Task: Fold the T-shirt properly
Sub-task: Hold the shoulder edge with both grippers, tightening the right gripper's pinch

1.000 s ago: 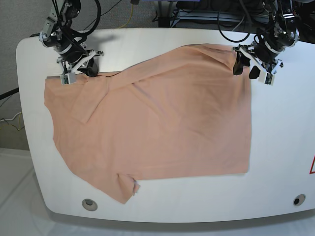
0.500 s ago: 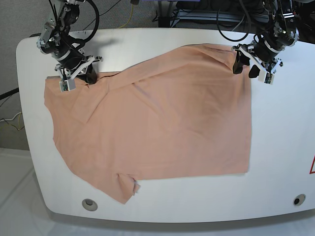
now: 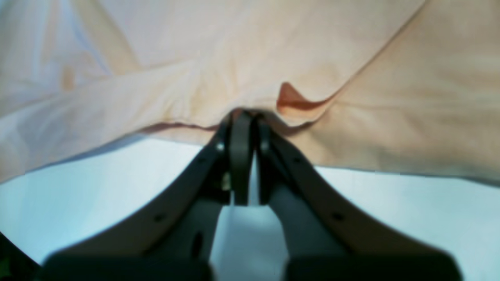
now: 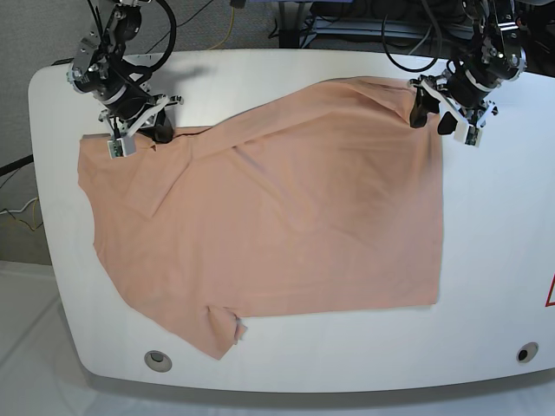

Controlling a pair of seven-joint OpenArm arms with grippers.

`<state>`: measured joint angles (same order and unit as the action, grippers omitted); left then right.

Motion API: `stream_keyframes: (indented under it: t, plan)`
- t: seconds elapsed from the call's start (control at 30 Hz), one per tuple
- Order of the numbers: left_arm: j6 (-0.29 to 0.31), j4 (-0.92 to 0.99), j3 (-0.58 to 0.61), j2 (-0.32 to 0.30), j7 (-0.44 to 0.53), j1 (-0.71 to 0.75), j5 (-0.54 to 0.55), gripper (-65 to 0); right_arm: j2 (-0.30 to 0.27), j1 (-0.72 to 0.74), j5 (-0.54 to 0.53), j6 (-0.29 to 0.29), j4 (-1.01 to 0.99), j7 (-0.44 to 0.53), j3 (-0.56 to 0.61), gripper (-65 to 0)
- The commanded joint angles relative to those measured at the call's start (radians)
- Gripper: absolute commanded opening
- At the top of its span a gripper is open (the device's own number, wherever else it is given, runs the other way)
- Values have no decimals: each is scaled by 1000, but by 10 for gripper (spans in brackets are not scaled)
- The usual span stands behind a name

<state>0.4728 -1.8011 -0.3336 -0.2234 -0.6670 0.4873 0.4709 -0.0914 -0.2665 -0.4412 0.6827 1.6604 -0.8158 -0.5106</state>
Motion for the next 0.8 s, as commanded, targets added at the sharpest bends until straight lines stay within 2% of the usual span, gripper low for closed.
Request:
stream_keyframes:
  t: [0.0, 0.1, 0.23, 0.3, 0.57, 0.77]
  plan:
    - [17, -13, -4, -13, -7, -6, 13, -362, -8, 12, -20, 15, 17, 27, -6, -607]
    - [24, -13, -5, -13, -17, -8, 12, -388, -8, 12, -21, 15, 18, 32, -9, -612]
    - [24, -14, -3, -13, -16, -10, 12, -388, -8, 16, -21, 15, 16, 41, -11, -615]
    - [9, -14, 1, -12, 3, -9, 13, -336, -10, 18, -19, 15, 7, 67, -18, -620]
    - [4, -14, 1, -12, 17, -8, 16, -319, -11, 21, -18, 15, 6, 100, -21, -613]
    - [8, -9, -3, -11, 10, -3, 12, -314, -10, 17, -20, 15, -4, 65, -14, -624]
